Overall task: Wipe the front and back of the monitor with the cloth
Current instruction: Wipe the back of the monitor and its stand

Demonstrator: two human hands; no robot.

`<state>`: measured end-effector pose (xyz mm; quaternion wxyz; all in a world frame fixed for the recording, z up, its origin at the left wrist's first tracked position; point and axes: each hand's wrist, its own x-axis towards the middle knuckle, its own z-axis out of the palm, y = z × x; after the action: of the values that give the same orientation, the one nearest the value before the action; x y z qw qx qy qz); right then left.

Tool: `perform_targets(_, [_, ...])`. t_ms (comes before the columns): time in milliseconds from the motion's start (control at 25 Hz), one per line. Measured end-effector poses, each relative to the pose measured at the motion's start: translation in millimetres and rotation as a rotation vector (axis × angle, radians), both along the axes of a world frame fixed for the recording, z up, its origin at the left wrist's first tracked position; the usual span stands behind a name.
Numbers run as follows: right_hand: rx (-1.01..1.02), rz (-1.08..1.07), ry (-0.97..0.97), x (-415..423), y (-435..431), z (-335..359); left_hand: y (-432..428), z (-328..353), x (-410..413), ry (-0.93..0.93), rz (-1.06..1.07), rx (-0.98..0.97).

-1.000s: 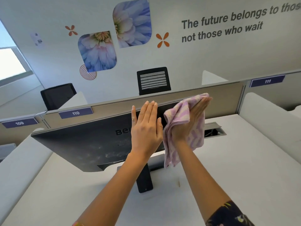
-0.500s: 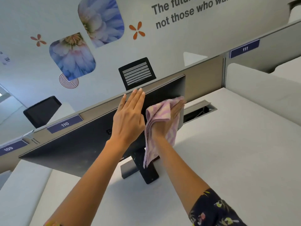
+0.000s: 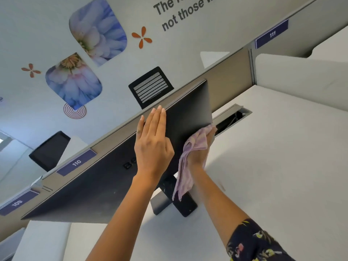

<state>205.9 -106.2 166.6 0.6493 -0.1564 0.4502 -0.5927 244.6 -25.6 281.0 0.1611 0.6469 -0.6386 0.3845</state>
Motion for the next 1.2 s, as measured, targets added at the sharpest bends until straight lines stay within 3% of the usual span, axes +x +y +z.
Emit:
perform_targets(40, [0.075,0.047,-0.070,0,-7,0,-1,-2,1,0.004,0.000,-0.014])
perform_targets(240, [0.057,0.036,0.123,-5,-41,46,-3,-4,-1,0.018,0.003,-0.055])
perform_targets(360, [-0.395,-0.212,0.387,-10,-33,80,-3,-4,-3,0.032,0.004,-0.064])
perform_targets(440, [-0.563,-0.300,0.412,-10,-38,74,-4,-5,-5,0.044,0.005,-0.060])
perform_targets(520, [-0.453,-0.301,0.377,-7,-43,46,-6,-5,-5,0.048,-0.002,-0.077])
perform_targets(600, [-0.227,-0.145,0.332,-11,-48,11,-6,-6,-3,0.036,-0.009,-0.098])
perform_targets(720, [-0.015,0.103,0.008,-16,-54,-35,-4,-8,-4,0.026,-0.026,-0.110])
perform_targets(840, [0.149,0.214,0.044,-6,-37,-44,-7,-8,-3,0.033,-0.026,-0.132])
perform_targets(880, [0.077,0.202,0.040,-3,-27,-36,-7,-9,-3,0.035,-0.024,-0.135])
perform_targets(960, [-0.275,0.165,0.022,4,-8,-13,-6,-8,-2,0.029,-0.022,-0.131])
perform_targets(1000, [-0.383,0.117,0.130,6,-1,-1,-6,-8,-2,0.025,-0.020,-0.125])
perform_targets(1080, [-0.351,-0.069,0.322,3,2,45,-5,-6,-4,0.024,-0.015,-0.120])
perform_targets(1200, [-0.550,-0.276,0.441,-2,-20,78,-6,-4,-6,0.043,-0.015,-0.121])
